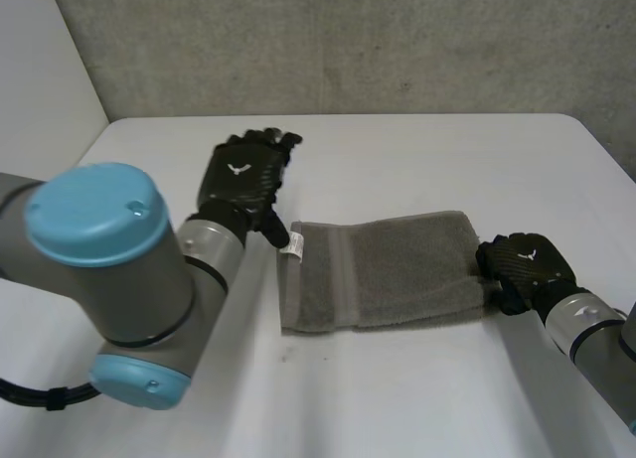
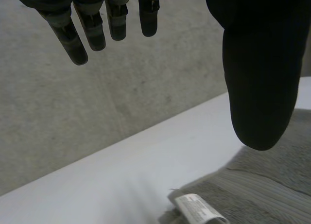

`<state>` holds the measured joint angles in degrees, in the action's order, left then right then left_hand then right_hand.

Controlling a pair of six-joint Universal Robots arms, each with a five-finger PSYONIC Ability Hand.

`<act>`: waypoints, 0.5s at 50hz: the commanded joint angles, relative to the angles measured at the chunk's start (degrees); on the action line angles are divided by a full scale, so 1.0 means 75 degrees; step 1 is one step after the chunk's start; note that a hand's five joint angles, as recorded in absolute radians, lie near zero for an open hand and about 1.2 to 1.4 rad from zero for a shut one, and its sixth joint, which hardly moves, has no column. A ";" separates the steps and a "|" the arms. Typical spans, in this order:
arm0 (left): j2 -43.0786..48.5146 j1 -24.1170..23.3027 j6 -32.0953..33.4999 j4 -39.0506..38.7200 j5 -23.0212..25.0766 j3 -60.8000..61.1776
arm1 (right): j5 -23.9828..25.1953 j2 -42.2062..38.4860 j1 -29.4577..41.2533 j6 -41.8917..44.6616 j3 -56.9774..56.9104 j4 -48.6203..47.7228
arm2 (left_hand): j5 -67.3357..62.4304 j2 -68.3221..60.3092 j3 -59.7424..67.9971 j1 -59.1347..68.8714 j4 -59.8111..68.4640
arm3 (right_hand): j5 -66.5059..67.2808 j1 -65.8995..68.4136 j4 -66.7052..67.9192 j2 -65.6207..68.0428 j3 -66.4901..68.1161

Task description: Fold the towel.

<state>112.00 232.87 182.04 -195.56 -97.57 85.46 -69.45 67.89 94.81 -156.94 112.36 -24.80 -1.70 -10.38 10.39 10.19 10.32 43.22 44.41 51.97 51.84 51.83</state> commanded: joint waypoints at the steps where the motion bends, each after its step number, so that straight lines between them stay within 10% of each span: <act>1: -0.0297 0.0298 -0.0073 -0.0023 0.0025 0.0207 | 0.0002 -0.0028 -0.0032 -0.0040 0.0077 0.0108 | 0.0018 -0.0157 0.0156 0.0183 0.0165 | -0.0033 0.1143 0.0134 0.0152 0.0153; 12: -0.0285 0.0287 -0.0084 -0.0011 0.0013 0.0219 | 0.0072 -0.0133 -0.0044 -0.0040 0.0007 0.0096 | 0.0041 -0.0135 0.0134 0.0160 0.0143 | 0.3560 0.4736 0.3727 0.3745 0.3746; 25: -0.0461 0.0369 -0.0073 -0.0023 -0.0010 0.0195 | -0.0115 0.0288 0.1245 -0.0052 -0.1141 0.0295 | 0.0063 -0.0112 0.0112 0.0138 0.0120 | 0.3570 0.4745 0.3737 0.3755 0.3755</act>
<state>109.61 235.28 181.47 -195.73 -97.49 86.99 -69.79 67.79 96.50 -156.86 108.86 -23.87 -1.70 -10.38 10.39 10.19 10.32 55.12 52.15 68.34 67.07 67.85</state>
